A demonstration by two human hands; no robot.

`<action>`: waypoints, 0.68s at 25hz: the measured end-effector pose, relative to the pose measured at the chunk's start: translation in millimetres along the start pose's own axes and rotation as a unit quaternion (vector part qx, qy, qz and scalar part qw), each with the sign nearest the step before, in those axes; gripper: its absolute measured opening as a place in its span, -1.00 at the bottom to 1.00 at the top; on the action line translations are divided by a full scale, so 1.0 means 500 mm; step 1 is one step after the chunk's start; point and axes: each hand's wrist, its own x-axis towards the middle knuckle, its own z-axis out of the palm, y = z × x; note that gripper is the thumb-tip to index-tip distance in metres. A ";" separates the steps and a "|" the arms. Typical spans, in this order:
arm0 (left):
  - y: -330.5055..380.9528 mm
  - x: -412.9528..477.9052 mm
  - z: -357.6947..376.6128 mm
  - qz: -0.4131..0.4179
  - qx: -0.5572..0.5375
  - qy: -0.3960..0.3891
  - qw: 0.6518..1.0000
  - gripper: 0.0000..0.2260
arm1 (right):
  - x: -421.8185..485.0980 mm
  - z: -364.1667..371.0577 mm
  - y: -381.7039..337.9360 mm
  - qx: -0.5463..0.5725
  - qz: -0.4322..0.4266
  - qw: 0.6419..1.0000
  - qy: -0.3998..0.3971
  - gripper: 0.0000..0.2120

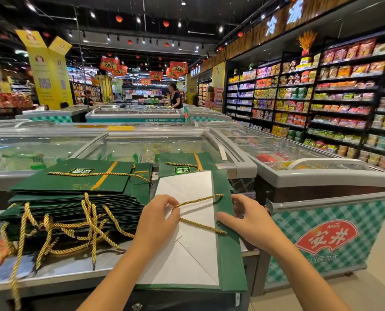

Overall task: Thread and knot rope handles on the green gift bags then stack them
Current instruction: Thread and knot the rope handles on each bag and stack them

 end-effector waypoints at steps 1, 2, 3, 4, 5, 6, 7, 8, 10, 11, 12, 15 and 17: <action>0.004 -0.001 -0.003 0.005 -0.007 0.004 1.000 -0.91 | -0.003 0.002 -0.009 0.100 0.016 0.995 -0.011 -0.65; 0.008 -0.001 -0.007 0.011 -0.016 0.003 1.000 -0.91 | -0.005 0.003 -0.018 0.187 0.034 0.982 -0.012 -0.64; 0.014 -0.002 -0.014 0.019 -0.025 0.002 1.000 -0.90 | -0.005 0.001 -0.025 0.253 0.044 0.967 -0.001 -0.64; 0.020 -0.001 -0.023 0.025 -0.032 0.004 0.999 -0.87 | -0.004 -0.005 -0.031 0.288 0.044 0.956 0.018 -0.64; 0.026 0.000 -0.034 0.027 -0.034 0.013 0.999 -0.83 | -0.003 -0.011 -0.036 0.308 0.039 0.950 0.036 -0.65; 0.034 0.004 -0.049 0.027 -0.026 0.034 0.999 -0.77 | -0.001 -0.018 -0.045 0.316 0.028 0.947 0.052 -0.66; 0.041 0.010 -0.064 0.024 -0.008 0.060 0.998 -0.71 | 0.000 -0.026 -0.053 0.322 0.017 0.944 0.068 -0.67; 0.050 0.017 -0.079 0.009 0.009 0.082 0.997 -0.65 | 0.003 -0.033 -0.059 0.333 0.008 0.939 0.084 -0.69; 0.067 0.032 -0.110 -0.059 0.007 0.084 0.995 -0.61 | 0.008 -0.047 -0.078 0.366 -0.010 0.924 0.110 -0.72; 0.073 0.040 -0.123 -0.092 -0.020 0.069 0.993 -0.66 | 0.011 -0.053 -0.088 0.379 -0.018 0.918 0.119 -0.72; 0.078 0.049 -0.132 -0.116 -0.059 0.050 0.990 -0.73 | 0.013 -0.056 -0.097 0.382 -0.029 0.915 0.125 -0.73; 0.092 0.065 -0.153 -0.130 -0.137 0.038 0.981 -0.82 | 0.023 -0.061 -0.116 0.345 -0.046 0.924 0.160 -0.76; 0.107 0.076 -0.167 -0.146 -0.184 0.057 0.970 -0.86 | 0.032 -0.064 -0.118 0.312 -0.061 0.928 0.195 -0.80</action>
